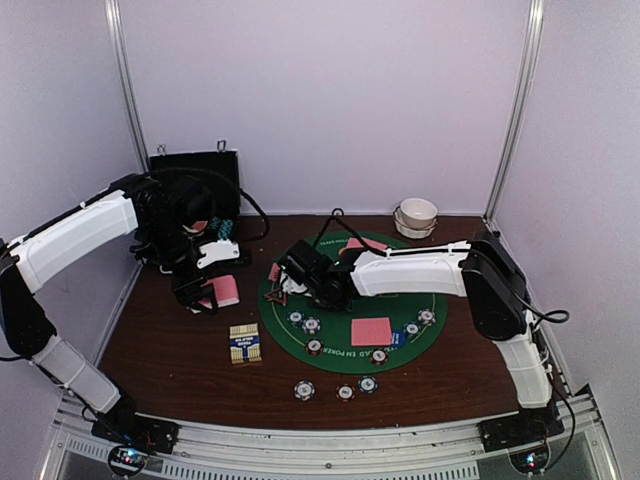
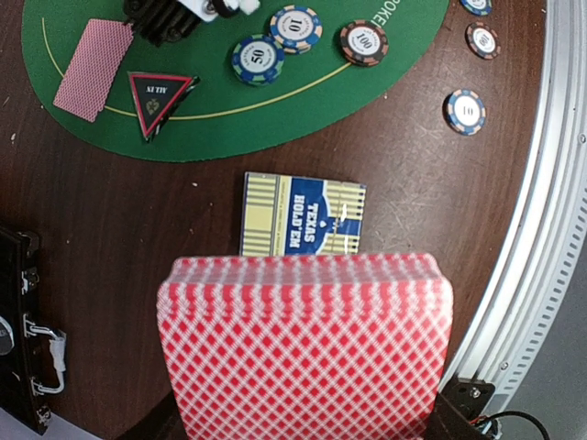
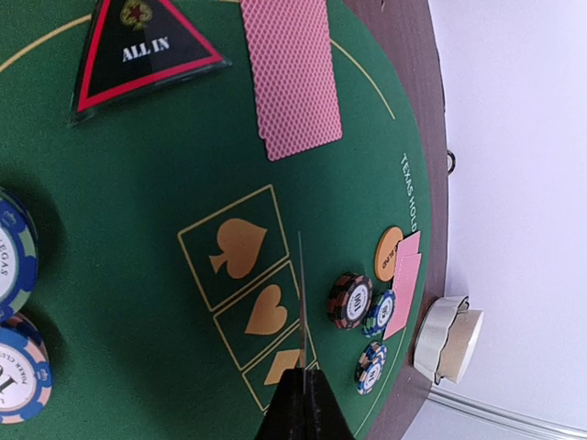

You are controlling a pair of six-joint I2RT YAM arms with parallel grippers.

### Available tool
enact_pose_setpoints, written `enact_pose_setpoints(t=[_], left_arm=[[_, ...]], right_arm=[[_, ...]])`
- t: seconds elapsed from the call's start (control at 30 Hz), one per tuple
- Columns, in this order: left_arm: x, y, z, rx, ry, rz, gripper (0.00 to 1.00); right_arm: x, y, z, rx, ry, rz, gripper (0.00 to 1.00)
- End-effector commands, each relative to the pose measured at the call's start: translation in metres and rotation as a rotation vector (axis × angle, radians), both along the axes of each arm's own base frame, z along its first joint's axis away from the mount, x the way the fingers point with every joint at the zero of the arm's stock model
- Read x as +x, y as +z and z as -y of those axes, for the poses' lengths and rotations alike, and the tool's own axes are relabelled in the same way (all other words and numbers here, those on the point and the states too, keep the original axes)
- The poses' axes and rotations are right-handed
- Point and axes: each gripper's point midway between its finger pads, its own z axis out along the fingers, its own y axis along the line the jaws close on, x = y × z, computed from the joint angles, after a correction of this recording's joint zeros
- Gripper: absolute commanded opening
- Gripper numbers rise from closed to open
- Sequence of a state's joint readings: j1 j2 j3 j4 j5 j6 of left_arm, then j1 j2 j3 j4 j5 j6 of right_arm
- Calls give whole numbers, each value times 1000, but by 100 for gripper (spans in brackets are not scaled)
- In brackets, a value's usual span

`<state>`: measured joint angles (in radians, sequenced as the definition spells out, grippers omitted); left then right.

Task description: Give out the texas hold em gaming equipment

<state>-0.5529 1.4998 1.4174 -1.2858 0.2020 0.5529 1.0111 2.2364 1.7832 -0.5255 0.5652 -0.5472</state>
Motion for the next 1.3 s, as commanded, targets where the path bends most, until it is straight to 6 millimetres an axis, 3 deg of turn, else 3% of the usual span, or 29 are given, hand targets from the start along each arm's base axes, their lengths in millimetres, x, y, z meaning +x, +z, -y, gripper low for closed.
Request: enact_pose_setpoints(t=[0.0, 0.17, 0.37, 0.5, 0.63, 0.73, 1.27], left_arm=[[-4, 10, 0, -33, -12, 10, 0], [-3, 11, 2, -41, -13, 9, 0], [-4, 11, 3, -46, -15, -2, 0], [-3, 13, 5, -52, -16, -3, 0], [-3, 14, 6, -55, -17, -5, 0], [-3, 13, 6, -54, -15, -8, 0], [-2, 13, 7, -56, -11, -9, 0]], right_arm=[[-1, -6, -2, -34, 3, 39, 0], [-7, -21, -3, -36, 3, 9, 0], [-19, -34, -7, -6, 10, -62, 16], [-23, -36, -6, -7, -3, -95, 31], [-25, -34, -6, 6, 7, -95, 53], [-27, -36, -3, 1, 10, -103, 61], [-10, -53, 19, -11, -39, -134, 63]])
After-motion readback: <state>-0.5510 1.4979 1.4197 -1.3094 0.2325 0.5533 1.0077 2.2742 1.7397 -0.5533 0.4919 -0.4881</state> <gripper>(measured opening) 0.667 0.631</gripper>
